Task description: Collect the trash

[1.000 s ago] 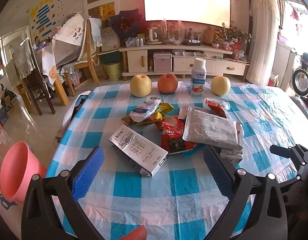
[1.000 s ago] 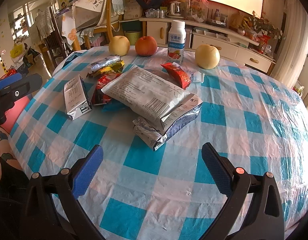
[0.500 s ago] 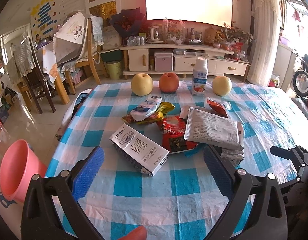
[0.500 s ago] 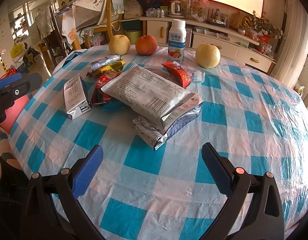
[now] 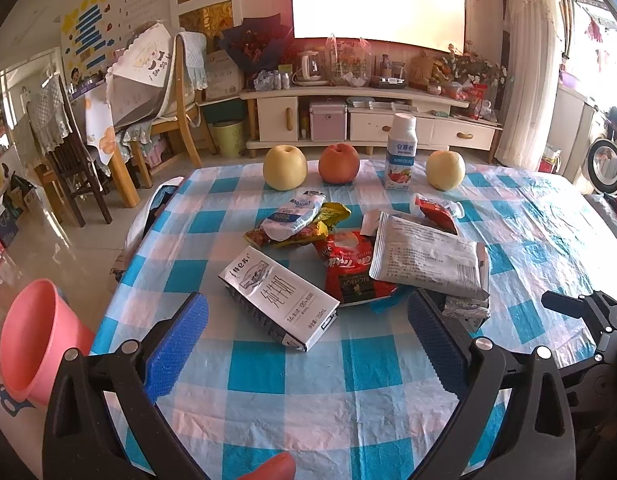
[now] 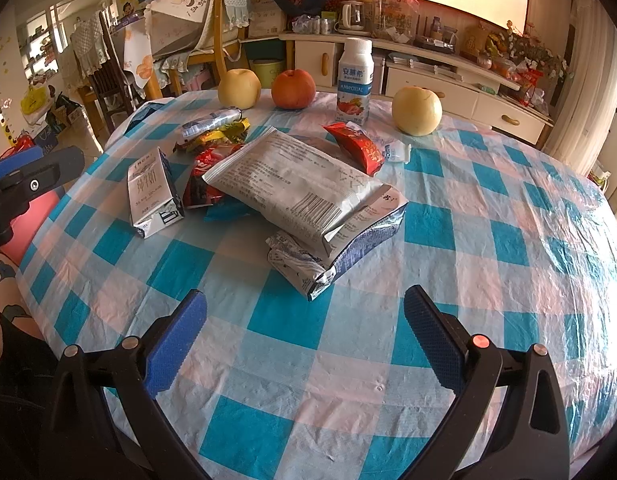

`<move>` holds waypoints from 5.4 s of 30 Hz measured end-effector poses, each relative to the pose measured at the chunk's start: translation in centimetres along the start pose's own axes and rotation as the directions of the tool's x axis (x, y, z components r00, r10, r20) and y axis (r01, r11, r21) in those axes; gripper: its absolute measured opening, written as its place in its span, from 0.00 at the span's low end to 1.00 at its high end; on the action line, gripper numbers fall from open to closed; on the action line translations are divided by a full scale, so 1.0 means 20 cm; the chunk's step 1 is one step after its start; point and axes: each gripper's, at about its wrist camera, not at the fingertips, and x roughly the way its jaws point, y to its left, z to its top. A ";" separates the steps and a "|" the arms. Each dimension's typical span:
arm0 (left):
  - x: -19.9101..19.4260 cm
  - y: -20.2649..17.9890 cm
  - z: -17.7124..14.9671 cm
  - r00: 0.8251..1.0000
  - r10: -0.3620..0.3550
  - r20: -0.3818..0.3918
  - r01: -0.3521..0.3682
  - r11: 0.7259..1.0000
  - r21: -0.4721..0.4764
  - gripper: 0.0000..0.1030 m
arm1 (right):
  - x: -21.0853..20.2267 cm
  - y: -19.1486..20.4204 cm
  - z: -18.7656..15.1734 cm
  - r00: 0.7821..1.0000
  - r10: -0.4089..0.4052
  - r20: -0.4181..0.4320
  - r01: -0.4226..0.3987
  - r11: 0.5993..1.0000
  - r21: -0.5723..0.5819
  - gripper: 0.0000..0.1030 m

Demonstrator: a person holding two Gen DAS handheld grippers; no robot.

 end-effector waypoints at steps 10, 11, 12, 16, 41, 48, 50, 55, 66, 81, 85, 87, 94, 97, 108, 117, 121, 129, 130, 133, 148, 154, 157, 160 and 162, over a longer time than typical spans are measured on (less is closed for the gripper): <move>0.00 0.00 0.00 1.000 0.000 -0.002 0.000 1.000 0.000 0.95 | 0.00 0.00 0.00 1.000 0.002 0.002 -0.002 1.000 0.000 0.96; 0.00 0.00 0.00 1.000 0.001 0.000 -0.001 1.000 0.000 0.95 | 0.01 0.01 -0.01 1.000 0.001 0.002 -0.001 1.000 -0.001 0.96; 0.00 0.00 0.00 1.000 0.002 0.001 -0.002 1.000 0.002 0.95 | 0.00 0.01 0.00 1.000 -0.001 0.002 0.001 1.000 -0.002 0.96; 0.00 0.00 0.00 1.000 0.000 -0.001 0.000 1.000 0.000 0.95 | 0.00 0.00 0.00 1.000 0.000 0.000 0.000 1.000 0.000 0.96; 0.15 0.00 -0.06 0.997 -0.002 -0.072 0.002 1.000 0.000 0.95 | 0.02 0.01 -0.01 1.000 -0.003 0.000 0.003 1.000 0.003 0.96; 0.33 0.12 -0.08 0.986 -0.034 -0.164 0.010 0.989 -0.145 0.95 | 0.01 0.00 0.00 1.000 -0.011 0.008 0.011 1.000 -0.008 0.96; 0.39 0.12 -0.10 0.981 -0.034 -0.193 0.007 0.990 -0.138 0.95 | 0.01 0.00 0.00 1.000 -0.009 0.006 0.009 1.000 -0.004 0.96; 0.40 0.11 -0.08 0.984 -0.141 -0.105 0.120 0.975 -0.188 0.95 | -0.02 0.02 0.01 1.000 0.004 0.020 -0.004 1.000 -0.020 0.96; 0.63 0.14 -0.04 0.956 -0.159 -0.247 0.081 0.951 -0.299 0.95 | -0.04 0.00 0.02 0.999 0.039 0.029 -0.039 0.999 0.004 0.96; 0.79 0.14 -0.07 0.926 0.062 -0.372 -0.146 0.969 -0.202 0.97 | 0.22 -0.08 0.05 1.000 -0.026 -0.015 0.027 0.998 0.064 0.96; 0.78 0.14 -0.08 0.933 0.069 -0.353 -0.141 0.973 -0.184 0.96 | 0.26 -0.07 0.08 0.999 -0.044 -0.018 0.045 0.995 0.093 0.96; 0.78 0.15 -0.08 0.938 0.058 -0.342 -0.124 0.977 -0.176 0.96 | 0.25 -0.08 0.12 0.999 -0.045 0.003 0.044 0.995 0.087 0.96; 0.74 0.15 -0.09 0.954 0.034 -0.297 -0.077 0.988 -0.137 0.77 | 0.26 -0.08 0.26 0.999 -0.009 0.032 0.012 0.994 -0.106 0.96; 0.74 0.16 -0.08 0.956 0.000 -0.295 -0.041 0.990 -0.133 0.76 | 0.33 -0.05 0.31 1.000 0.019 0.008 -0.017 0.980 -0.200 0.96; 0.71 0.20 -0.11 0.958 -0.035 -0.285 0.008 0.995 -0.095 0.75 | 0.53 0.16 0.33 0.995 0.018 -0.096 -0.066 0.847 -0.527 0.96; 0.65 0.15 -0.10 0.974 0.015 -0.227 -0.019 1.000 -0.015 0.75 | 0.61 0.00 0.46 0.959 0.203 -0.199 -0.273 0.852 -0.447 0.95; 0.63 0.14 -0.09 0.978 0.027 -0.209 -0.027 1.000 0.005 0.75 | 0.55 0.03 0.45 0.947 0.245 -0.206 -0.314 0.837 -0.449 0.77; 0.58 0.14 -0.07 0.985 0.048 -0.164 -0.043 0.999 0.033 0.75 | 0.46 0.06 0.43 0.935 0.296 -0.196 -0.352 0.838 -0.416 0.71; 0.57 0.14 -0.07 0.986 0.050 -0.159 -0.045 0.998 0.034 0.75 | 0.45 0.06 0.42 0.935 0.297 -0.192 -0.352 0.840 -0.413 0.70; 0.54 0.16 -0.06 0.988 0.059 -0.139 -0.054 0.998 0.037 0.75 | 0.41 0.06 0.41 0.940 0.295 -0.172 -0.340 0.847 -0.409 0.70; 0.34 0.23 -0.01 0.999 0.041 -0.033 -0.040 0.999 0.028 0.66 | 0.09 0.19 0.50 0.955 0.296 0.031 -0.262 0.884 -0.386 0.70; 0.27 0.32 0.00 0.997 0.073 -0.003 -0.073 0.997 0.018 0.59 | 0.04 0.28 0.53 0.955 0.292 0.043 -0.255 0.889 -0.379 0.70; 0.36 0.33 -0.03 0.998 0.017 -0.062 -0.017 1.000 -0.003 0.38 | 0.03 0.29 0.51 0.956 0.291 0.043 -0.256 0.893 -0.370 0.70; 0.42 0.36 -0.05 0.994 -0.022 -0.111 0.019 0.999 -0.035 0.37 | 0.04 0.26 0.50 0.954 0.297 0.047 -0.263 0.900 -0.347 0.70; 0.43 0.37 -0.06 0.994 -0.019 -0.105 0.015 0.999 -0.038 0.37 | 0.05 0.25 0.48 0.952 0.302 0.050 -0.268 0.902 -0.339 0.70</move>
